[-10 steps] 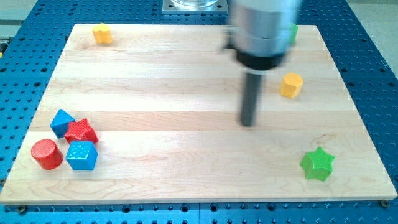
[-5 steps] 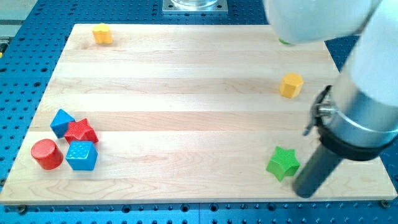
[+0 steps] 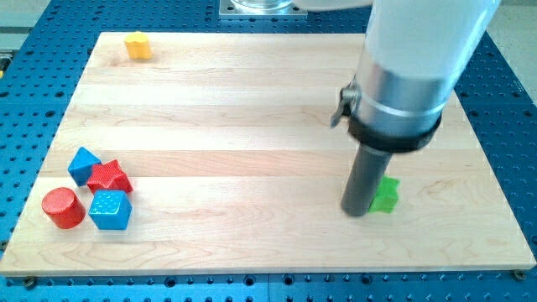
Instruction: Move the green star to the bottom of the yellow hexagon
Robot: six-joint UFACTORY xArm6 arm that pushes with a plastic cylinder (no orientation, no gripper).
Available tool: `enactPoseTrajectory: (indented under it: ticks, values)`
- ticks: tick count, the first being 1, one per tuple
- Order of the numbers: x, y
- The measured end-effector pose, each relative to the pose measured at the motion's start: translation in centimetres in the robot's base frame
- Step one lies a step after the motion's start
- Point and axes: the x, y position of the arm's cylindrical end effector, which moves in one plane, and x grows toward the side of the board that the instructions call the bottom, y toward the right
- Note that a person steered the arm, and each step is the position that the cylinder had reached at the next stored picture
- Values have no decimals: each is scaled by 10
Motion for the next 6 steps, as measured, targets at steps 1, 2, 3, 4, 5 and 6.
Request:
enactPoseTrajectory:
  ticks: [1,2,3,4,5,6]
  values:
    - [-27,92]
    - [19,69]
    - [24,136]
    - [-10,140]
    - [-15,164]
    - [-47,126]
